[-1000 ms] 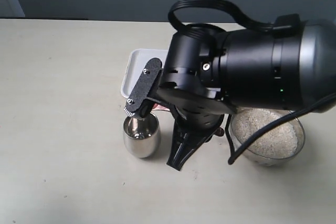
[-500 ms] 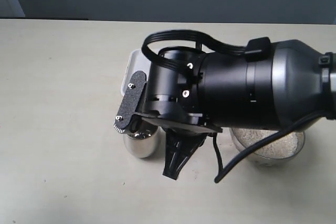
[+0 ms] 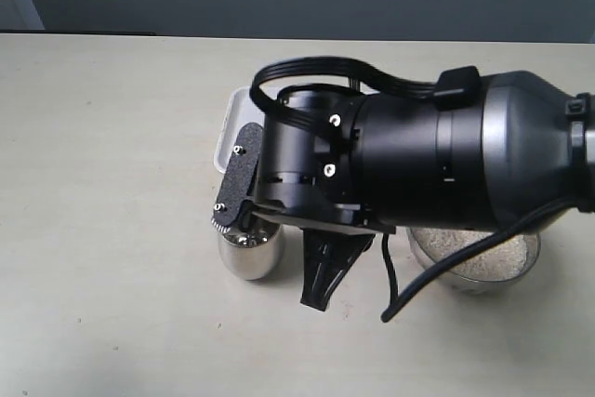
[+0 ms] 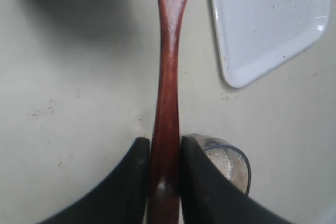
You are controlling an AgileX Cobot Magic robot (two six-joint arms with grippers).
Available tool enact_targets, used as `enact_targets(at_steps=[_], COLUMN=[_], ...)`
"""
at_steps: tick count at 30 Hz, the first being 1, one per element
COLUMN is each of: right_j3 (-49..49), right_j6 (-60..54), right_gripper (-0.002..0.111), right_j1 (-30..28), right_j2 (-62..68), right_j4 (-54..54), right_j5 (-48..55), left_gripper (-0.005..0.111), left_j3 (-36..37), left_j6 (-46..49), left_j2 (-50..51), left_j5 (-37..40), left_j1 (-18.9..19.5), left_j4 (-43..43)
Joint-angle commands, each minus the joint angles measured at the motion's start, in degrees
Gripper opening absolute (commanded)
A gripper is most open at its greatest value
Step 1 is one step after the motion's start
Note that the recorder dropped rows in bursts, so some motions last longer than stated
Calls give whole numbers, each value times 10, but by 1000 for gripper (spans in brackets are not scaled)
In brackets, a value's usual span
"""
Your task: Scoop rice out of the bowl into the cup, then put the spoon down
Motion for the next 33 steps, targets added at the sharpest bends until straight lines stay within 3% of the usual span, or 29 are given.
enact_targets(at_steps=[1,33], right_j3=[-1,55], right_j6=[0,13], right_gripper=[-1,-1], right_j1=[5,63], right_j2=[0,13], right_j4=[-11,-108], right_j5=[5,18], left_gripper=[0,0], left_j3=[-2,-2], left_j6=[-1,-1], left_j2=[-2,-2], left_j5=[-7,-7], left_j1=[0,0], left_j4=[-2,-2])
